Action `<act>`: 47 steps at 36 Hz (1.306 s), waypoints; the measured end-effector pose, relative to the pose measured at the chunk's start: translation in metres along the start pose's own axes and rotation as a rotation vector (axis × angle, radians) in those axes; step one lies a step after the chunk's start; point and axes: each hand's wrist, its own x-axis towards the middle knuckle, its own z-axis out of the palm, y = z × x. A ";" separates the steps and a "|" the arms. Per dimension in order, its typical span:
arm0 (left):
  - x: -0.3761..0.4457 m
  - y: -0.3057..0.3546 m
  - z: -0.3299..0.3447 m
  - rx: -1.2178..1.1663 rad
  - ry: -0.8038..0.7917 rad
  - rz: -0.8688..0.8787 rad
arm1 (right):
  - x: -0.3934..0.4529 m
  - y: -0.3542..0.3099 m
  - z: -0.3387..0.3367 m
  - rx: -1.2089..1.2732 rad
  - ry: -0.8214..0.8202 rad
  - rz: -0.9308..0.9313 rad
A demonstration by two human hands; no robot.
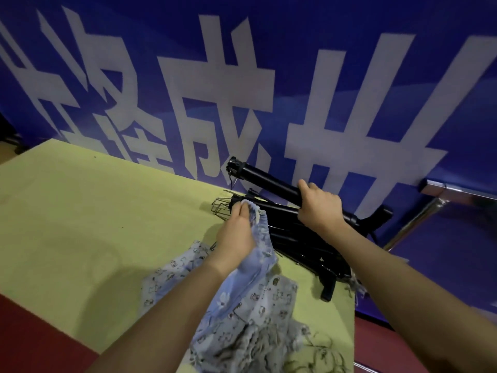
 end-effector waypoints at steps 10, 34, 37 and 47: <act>-0.044 -0.009 -0.007 -0.171 0.026 0.053 | -0.075 -0.002 -0.018 0.204 0.012 0.130; -0.083 0.006 -0.019 -0.289 0.027 0.134 | -0.154 0.022 -0.025 0.238 -0.202 -0.019; -0.089 0.004 -0.017 -0.215 -0.002 0.157 | -0.154 0.020 -0.018 0.171 -0.263 -0.041; -0.106 0.015 -0.017 0.057 -0.015 0.271 | -0.146 -0.005 -0.016 -0.072 -0.242 -0.174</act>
